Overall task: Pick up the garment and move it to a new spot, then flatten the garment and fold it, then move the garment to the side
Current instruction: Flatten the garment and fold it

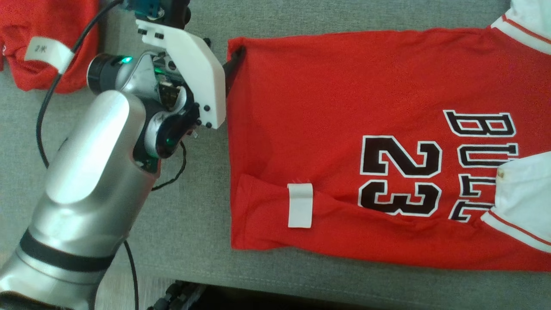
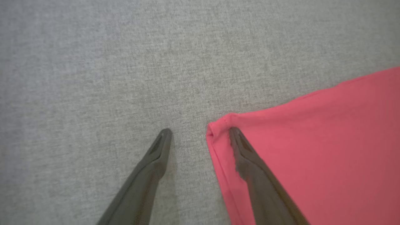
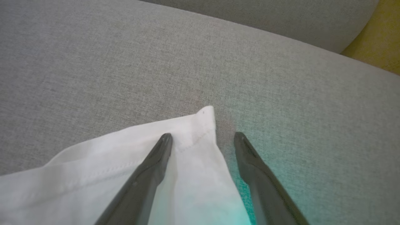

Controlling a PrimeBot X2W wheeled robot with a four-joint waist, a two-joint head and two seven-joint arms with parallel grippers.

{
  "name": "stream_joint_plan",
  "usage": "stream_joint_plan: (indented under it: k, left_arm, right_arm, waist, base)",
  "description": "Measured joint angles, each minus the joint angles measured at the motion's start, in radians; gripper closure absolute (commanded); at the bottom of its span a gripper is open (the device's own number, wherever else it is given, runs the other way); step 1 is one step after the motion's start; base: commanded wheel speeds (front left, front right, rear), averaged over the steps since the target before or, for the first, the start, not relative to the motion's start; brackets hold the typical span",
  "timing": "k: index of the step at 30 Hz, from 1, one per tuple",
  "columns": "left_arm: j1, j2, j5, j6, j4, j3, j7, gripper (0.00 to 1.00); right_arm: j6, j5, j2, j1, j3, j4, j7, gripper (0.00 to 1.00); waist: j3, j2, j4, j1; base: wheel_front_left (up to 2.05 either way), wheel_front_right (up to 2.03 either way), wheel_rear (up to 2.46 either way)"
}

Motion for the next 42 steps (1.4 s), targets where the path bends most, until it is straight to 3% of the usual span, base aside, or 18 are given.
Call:
stream_joint_plan:
  k: [25, 28, 30, 31, 32, 33, 34, 42]
  left_arm:
    - [-0.088, 0.002, 0.033, -0.014, 0.018, -0.101, 0.146, 0.0]
    - [-0.096, -0.001, 0.036, -0.014, 0.027, -0.103, 0.148, 0.0]
    - [-0.098, -0.005, 0.036, -0.013, 0.035, -0.103, 0.148, 0.0]
    - [-0.101, -0.007, 0.036, -0.013, 0.038, -0.104, 0.148, 0.26]
    - [-0.105, -0.008, 0.036, -0.013, 0.042, -0.106, 0.148, 0.6]
    - [-0.112, -0.01, 0.036, -0.014, 0.046, -0.108, 0.148, 0.81]
    - [-0.121, -0.013, 0.037, -0.015, 0.049, -0.112, 0.148, 1.0]
    - [-0.133, -0.01, 0.03, -0.032, 0.061, -0.115, 0.141, 1.0]
  right_arm:
    - [0.0, 0.01, 0.004, -0.025, 0.06, 0.069, -0.013, 0.0]
    - [0.0, 0.01, 0.011, -0.025, 0.062, 0.068, -0.012, 0.05]
    - [0.0, 0.01, 0.012, -0.025, 0.063, 0.067, -0.008, 0.18]
    - [0.0, 0.01, 0.012, -0.025, 0.063, 0.066, -0.007, 0.29]
    - [0.0, 0.01, 0.013, -0.025, 0.063, 0.064, -0.007, 0.56]
    - [0.0, 0.008, 0.014, -0.025, 0.063, 0.061, -0.007, 1.0]
    - [0.0, 0.008, 0.016, -0.025, 0.064, 0.059, -0.007, 1.0]
    - [0.0, -0.002, 0.023, -0.026, 0.031, 0.072, -0.107, 1.0]
  waist:
    - [-0.022, 0.0, -0.015, 0.0]
    - [-0.022, 0.0, -0.02, 0.0]
    - [-0.021, 0.0, -0.021, -0.0001]
    - [-0.02, 0.0, -0.021, 0.0]
    - [-0.019, 0.0, -0.02, 0.0]
    - [-0.017, 0.0, -0.02, 0.0]
    - [-0.015, 0.0, -0.02, 0.0]
    - [-0.018, 0.0, -0.027, 0.0]
  base:
    - [0.0, 0.0, 0.0]
    - [0.0, 0.0, 0.0]
    - [0.0, 0.0, 0.0]
    - [0.0, 0.0, 0.0]
    - [0.0, 0.0, 0.0]
    - [0.0, 0.0, 0.0]
    - [0.0, 0.0, 0.0]
    - [0.0, 0.0, 0.0]
